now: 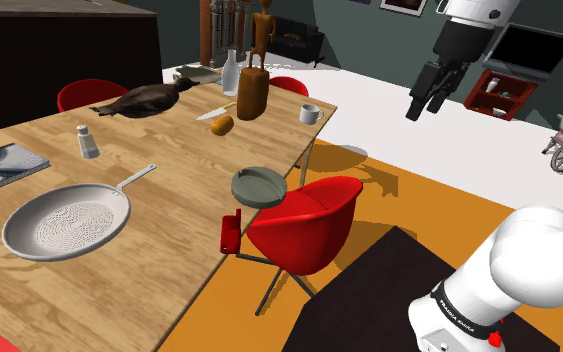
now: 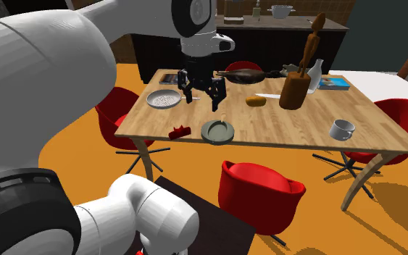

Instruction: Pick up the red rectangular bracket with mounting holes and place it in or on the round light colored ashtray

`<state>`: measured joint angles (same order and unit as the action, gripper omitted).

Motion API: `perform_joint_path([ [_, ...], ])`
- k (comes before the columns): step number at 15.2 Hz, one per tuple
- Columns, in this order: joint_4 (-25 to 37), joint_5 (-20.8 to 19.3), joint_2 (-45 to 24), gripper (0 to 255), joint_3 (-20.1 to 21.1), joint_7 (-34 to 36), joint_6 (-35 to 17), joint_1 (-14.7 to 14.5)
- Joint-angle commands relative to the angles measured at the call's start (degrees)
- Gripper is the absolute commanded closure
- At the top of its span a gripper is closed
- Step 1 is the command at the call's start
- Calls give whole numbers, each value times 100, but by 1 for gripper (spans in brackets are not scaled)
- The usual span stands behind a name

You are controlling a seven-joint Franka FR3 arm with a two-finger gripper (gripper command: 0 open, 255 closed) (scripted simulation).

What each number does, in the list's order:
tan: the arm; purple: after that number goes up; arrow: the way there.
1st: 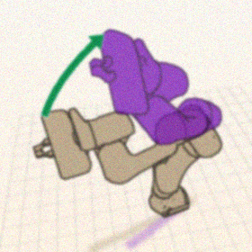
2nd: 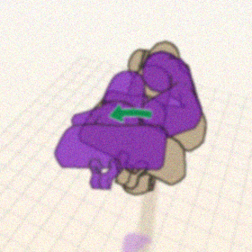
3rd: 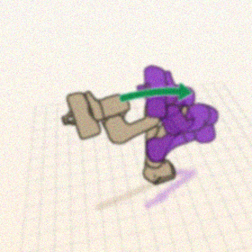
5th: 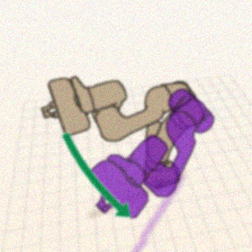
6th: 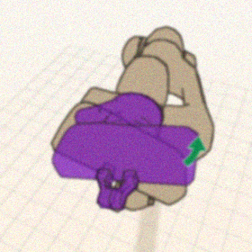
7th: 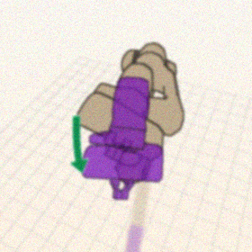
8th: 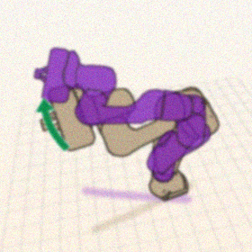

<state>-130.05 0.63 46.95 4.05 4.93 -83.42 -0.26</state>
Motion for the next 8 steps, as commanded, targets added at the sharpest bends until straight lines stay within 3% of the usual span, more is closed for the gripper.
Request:
perform_joint_path([
  [1, 0, 0, 0, 0, 0, 0, 0, 0],
  [8, -575, 399, -575, 0, 553, 578, -1114, -129],
])
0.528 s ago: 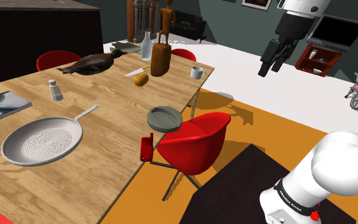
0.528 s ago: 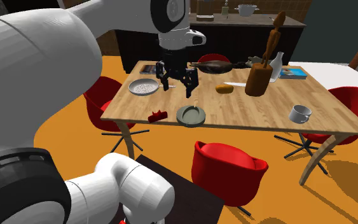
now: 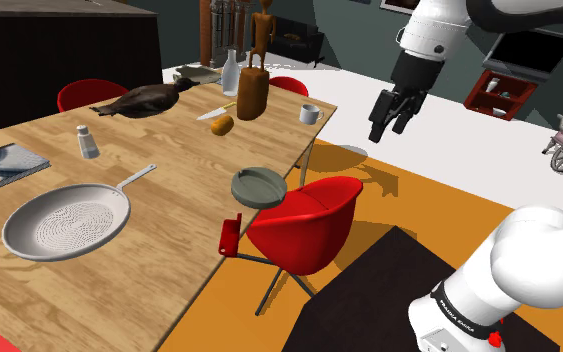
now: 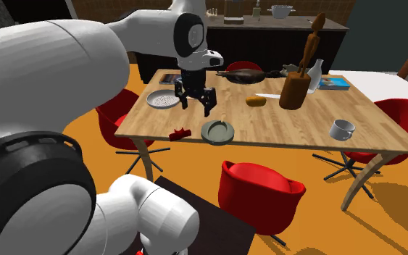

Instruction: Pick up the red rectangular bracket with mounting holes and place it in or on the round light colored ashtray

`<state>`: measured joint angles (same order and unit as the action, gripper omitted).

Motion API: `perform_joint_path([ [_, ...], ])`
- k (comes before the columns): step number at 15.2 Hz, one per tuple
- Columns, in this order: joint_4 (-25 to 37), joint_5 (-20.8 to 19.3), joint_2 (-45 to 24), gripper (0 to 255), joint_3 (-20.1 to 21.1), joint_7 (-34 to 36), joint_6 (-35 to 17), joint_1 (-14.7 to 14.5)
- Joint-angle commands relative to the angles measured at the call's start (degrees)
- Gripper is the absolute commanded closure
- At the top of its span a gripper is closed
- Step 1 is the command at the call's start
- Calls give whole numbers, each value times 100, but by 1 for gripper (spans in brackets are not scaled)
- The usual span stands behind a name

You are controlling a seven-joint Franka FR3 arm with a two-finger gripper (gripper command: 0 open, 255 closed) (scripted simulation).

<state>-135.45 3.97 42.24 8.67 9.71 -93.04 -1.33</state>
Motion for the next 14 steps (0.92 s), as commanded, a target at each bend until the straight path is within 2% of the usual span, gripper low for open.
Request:
perform_joint_path([
  [1, -89, 113, -219, 0, 172, 180, -316, -40],
  [8, -251, 360, -1223, 0, 752, 744, -1469, -126],
  [14, -89, 346, -2344, 0, 1239, 1285, -2411, -143],
])
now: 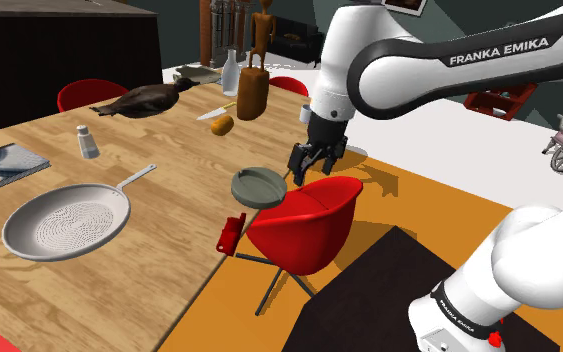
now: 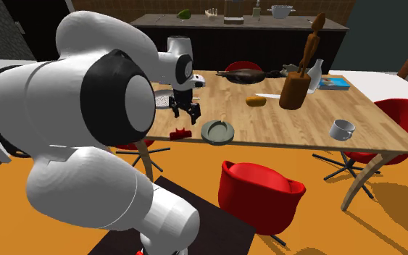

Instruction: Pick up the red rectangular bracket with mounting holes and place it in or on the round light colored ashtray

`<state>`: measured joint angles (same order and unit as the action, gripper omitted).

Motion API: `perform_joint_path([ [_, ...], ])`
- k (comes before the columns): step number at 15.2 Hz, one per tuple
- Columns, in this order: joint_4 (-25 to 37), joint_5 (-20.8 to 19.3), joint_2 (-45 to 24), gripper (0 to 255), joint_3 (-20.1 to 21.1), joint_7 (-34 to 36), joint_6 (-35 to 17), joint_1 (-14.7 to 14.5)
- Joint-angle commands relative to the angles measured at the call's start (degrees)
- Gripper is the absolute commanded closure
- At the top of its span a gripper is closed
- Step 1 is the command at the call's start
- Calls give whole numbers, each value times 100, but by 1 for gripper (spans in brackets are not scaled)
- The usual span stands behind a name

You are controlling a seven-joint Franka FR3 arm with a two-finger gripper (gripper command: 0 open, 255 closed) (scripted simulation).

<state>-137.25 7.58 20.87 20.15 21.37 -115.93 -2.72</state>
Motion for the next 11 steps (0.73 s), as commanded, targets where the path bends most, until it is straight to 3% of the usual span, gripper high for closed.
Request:
perform_joint_path([
  [1, 144, -47, -413, 0, 168, 221, -269, -3],
  [6, 526, -371, -1515, 0, 499, 797, -931, -11],
  [11, 1097, -940, -2701, 0, 656, 1466, -1425, -136],
])
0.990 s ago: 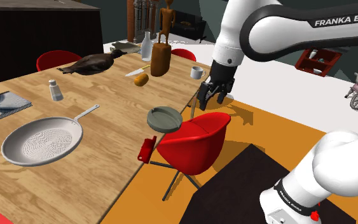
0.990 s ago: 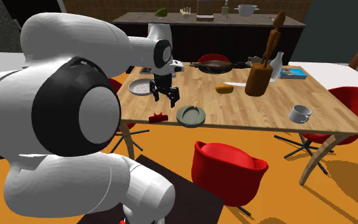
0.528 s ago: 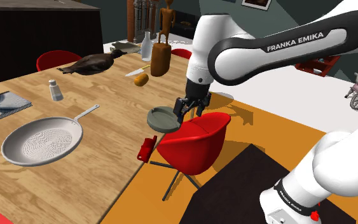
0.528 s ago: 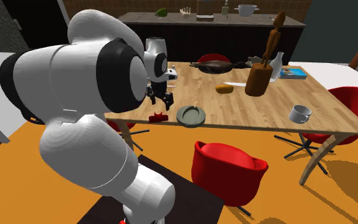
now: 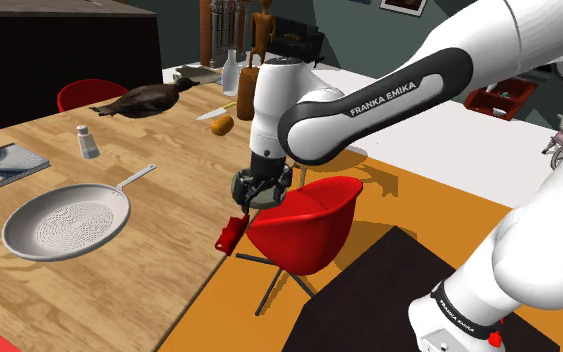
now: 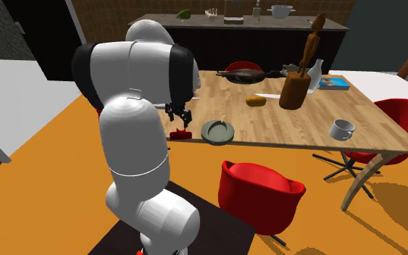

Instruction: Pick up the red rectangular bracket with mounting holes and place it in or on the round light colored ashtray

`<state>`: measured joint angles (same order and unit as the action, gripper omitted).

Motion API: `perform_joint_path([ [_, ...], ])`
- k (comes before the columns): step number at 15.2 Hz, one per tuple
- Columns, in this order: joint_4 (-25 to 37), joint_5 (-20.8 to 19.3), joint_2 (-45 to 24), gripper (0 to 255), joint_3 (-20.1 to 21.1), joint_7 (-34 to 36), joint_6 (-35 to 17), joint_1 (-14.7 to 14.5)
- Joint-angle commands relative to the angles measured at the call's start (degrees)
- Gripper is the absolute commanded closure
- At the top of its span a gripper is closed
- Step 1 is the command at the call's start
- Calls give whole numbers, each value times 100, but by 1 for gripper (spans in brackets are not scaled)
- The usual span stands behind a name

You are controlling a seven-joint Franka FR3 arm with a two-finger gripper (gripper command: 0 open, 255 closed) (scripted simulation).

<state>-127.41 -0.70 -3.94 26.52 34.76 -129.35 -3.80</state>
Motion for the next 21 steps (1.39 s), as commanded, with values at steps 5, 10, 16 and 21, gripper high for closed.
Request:
perform_joint_path([
  [5, 877, -723, -1409, 0, -67, 747, -371, -356],
  [10, 899, -902, -1727, 0, -157, 882, -639, -457],
  [16, 864, -1025, -1926, 0, -227, 964, -858, -516],
  [21, 864, -1025, -1926, 0, -227, 964, -858, -516],
])
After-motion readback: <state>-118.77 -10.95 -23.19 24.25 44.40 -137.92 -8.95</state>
